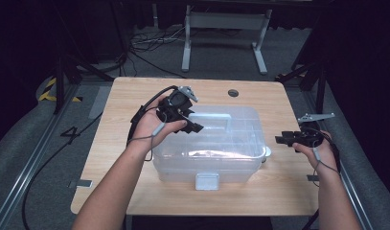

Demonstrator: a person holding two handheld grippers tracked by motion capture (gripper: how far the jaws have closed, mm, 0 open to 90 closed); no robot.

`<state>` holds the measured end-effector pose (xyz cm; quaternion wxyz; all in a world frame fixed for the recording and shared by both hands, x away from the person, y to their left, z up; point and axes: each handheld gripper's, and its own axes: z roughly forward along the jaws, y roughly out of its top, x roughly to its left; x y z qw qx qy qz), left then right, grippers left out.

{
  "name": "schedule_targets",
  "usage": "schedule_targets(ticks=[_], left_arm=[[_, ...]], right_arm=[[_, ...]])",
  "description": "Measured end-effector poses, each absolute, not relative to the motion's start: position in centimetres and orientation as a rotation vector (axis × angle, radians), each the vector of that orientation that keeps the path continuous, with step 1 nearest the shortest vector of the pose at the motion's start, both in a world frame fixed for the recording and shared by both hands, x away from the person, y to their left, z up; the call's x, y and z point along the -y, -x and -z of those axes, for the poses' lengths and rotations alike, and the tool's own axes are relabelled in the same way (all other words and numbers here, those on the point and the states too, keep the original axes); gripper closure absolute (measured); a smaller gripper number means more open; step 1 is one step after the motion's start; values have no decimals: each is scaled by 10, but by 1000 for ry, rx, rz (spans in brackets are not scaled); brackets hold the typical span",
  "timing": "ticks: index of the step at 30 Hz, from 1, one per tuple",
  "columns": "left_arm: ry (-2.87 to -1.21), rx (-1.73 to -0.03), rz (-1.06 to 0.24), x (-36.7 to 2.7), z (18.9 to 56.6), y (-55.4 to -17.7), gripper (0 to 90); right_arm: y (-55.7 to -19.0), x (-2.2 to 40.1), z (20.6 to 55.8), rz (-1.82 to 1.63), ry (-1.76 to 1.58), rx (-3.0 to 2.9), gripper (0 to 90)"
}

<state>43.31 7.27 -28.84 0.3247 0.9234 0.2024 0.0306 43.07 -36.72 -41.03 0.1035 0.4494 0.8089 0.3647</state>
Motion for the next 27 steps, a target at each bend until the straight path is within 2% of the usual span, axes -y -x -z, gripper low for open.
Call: schedule_targets(ticks=[2, 4, 7, 9, 10, 27], left_arm=[[-2432, -524, -76, -70, 291, -434, 477], [-2448, -519, -85, -69, 294, -435, 559], [-2442, -520, -115, -69, 293, -435, 599], [-2440, -531, -161, -71, 292, -435, 699], [-2431, -536, -153, -71, 292, -435, 720], [-2455, -523, -181, -70, 276, -442, 717]], right_arm=[[-431, 366, 411, -1069, -1325, -2396, 537], [-431, 366, 411, -1069, -1320, -2398, 537], [-431, 366, 411, -1070, -1320, -2398, 537], [-431, 366, 411, -1069, -1319, -2400, 537], [-431, 365, 411, -1069, -1312, -2401, 537], [-412, 363, 404, -1132, -1262, -2405, 575]])
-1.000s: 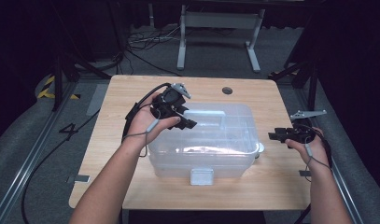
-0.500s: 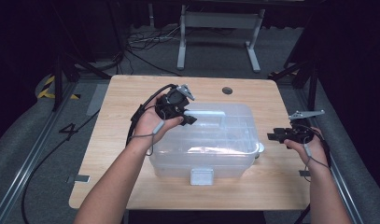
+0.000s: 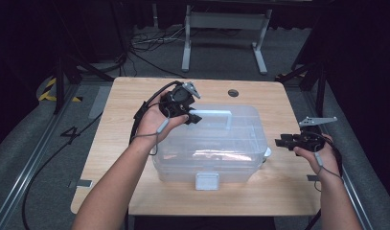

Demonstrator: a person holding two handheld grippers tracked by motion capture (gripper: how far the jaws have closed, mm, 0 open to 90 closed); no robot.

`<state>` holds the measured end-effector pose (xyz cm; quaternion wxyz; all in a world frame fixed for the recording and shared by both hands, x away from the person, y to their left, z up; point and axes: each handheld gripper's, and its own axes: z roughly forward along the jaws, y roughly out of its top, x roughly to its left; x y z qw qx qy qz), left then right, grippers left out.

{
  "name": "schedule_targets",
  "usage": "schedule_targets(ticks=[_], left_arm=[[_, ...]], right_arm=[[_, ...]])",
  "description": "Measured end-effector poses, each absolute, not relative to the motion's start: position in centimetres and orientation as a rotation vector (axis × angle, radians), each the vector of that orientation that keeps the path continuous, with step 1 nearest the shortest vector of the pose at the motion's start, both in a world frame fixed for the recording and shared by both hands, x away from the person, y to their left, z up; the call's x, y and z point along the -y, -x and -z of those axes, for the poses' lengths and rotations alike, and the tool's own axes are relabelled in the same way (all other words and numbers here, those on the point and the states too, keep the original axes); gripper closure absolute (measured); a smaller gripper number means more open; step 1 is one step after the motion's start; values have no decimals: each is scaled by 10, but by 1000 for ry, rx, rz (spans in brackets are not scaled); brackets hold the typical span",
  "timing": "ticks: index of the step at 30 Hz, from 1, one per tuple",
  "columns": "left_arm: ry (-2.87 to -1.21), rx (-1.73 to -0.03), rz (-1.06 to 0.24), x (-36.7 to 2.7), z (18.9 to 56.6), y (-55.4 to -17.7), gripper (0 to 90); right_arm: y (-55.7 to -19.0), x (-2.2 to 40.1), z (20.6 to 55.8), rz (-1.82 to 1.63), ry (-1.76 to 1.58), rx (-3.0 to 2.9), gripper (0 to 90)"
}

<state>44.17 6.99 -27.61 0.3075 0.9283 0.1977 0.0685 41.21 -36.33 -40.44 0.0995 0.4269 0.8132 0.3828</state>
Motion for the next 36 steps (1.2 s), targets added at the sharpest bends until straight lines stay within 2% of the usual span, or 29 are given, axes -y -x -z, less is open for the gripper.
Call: schedule_targets(ticks=[10, 14, 18, 24, 27, 36], left_arm=[[-2440, -561, -160, -70, 268, -454, 710], [-2439, -564, -167, -70, 264, -458, 709], [-2440, -571, -178, -70, 260, -464, 707], [-2450, -579, -187, -69, 254, -471, 705], [-2446, -581, -182, -69, 254, -474, 705], [-2449, -584, -186, -69, 252, -476, 704]], right_arm=[[-400, 363, 400, -1165, -1232, -2402, 581], [-396, 362, 398, -1224, -1207, -2394, 609], [-392, 362, 393, -1296, -1170, -2351, 672], [-386, 366, 387, -1335, -1109, -2349, 847], [-386, 366, 388, -1339, -1098, -2368, 889], [-380, 358, 380, -1437, -973, -2404, 900]])
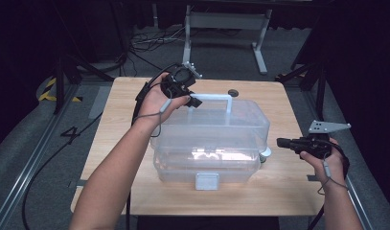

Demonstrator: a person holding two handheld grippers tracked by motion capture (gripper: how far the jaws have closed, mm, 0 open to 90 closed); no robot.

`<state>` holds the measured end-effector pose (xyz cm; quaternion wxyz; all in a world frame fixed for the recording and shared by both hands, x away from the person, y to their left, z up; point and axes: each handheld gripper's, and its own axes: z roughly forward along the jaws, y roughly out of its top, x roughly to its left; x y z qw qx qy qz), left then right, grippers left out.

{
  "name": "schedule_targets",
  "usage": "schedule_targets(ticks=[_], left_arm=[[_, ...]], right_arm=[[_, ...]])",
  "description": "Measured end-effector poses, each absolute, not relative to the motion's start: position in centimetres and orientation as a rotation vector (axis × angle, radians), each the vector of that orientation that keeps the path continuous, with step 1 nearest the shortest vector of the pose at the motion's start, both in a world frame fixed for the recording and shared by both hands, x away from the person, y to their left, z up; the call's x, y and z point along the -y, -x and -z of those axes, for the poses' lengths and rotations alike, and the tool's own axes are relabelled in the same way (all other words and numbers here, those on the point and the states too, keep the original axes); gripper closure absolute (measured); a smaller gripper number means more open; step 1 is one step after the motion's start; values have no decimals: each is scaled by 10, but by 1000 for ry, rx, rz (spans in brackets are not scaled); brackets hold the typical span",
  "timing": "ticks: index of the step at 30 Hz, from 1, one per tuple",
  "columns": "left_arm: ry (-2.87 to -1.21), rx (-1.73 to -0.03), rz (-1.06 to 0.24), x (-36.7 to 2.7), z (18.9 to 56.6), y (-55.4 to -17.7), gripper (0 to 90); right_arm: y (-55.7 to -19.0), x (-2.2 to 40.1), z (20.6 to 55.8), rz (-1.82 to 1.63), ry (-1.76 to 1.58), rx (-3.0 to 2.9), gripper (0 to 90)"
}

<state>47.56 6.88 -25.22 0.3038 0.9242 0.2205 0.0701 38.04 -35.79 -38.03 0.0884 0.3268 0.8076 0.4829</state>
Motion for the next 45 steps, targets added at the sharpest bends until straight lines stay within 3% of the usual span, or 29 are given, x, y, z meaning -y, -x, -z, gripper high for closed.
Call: schedule_targets(ticks=[15, 33, 45], left_arm=[[-2454, -586, -181, -68, 252, -476, 703], [-2441, -572, -222, -69, 250, -471, 700], [-2415, -595, -197, -67, 250, -470, 504]], right_arm=[[-368, 318, 369, -1567, -701, -2547, 900], [-366, 311, 365, -1605, -695, -2502, 900], [-366, 309, 365, -1601, -694, -2514, 900]])
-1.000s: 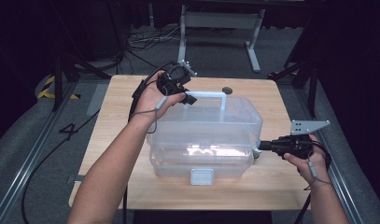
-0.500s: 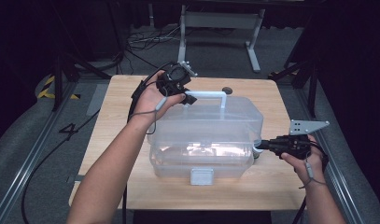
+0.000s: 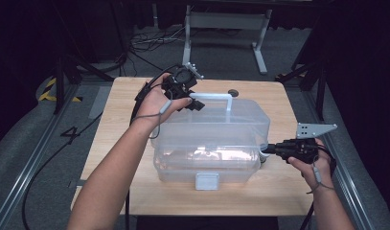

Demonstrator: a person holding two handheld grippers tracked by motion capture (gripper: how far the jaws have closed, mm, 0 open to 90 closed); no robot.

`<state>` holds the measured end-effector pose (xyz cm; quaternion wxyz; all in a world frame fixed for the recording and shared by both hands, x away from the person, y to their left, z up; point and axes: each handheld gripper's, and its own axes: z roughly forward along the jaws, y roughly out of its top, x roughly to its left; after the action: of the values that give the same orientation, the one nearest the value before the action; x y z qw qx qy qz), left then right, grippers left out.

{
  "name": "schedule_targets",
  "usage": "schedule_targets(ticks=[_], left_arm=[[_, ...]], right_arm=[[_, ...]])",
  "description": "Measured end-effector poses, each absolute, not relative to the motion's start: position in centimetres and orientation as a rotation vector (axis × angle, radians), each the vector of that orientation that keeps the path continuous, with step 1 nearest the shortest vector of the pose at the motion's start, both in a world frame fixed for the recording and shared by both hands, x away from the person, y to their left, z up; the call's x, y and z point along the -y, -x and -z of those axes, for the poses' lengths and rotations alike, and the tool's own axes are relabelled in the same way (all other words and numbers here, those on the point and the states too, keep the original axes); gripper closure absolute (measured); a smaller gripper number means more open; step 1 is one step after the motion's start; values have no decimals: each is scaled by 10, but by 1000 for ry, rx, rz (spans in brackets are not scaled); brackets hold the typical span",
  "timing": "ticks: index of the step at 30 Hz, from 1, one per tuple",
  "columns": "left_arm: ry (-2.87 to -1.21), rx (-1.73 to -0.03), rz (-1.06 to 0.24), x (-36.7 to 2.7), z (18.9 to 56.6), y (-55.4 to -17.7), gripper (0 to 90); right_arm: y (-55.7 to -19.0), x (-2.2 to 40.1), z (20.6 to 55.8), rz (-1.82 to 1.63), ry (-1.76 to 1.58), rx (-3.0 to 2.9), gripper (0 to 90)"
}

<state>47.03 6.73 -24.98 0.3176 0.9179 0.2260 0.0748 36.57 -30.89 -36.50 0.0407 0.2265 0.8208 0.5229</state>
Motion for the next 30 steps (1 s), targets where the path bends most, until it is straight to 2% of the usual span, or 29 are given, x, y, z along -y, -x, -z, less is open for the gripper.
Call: schedule_targets(ticks=[1, 11, 24, 30], left_arm=[[-2397, -602, -209, -68, 250, -470, 454], [-2317, -619, -224, -86, 238, -464, 463], [-2197, -699, -258, -130, 218, -443, 585], [-2143, -704, -249, -149, 213, -430, 593]], right_arm=[[-366, 308, 365, -1592, -689, -2520, 900], [-366, 308, 364, -1603, -688, -2499, 900], [-372, 308, 356, -1639, -691, -2422, 900], [-376, 305, 354, -1643, -693, -2406, 900]])
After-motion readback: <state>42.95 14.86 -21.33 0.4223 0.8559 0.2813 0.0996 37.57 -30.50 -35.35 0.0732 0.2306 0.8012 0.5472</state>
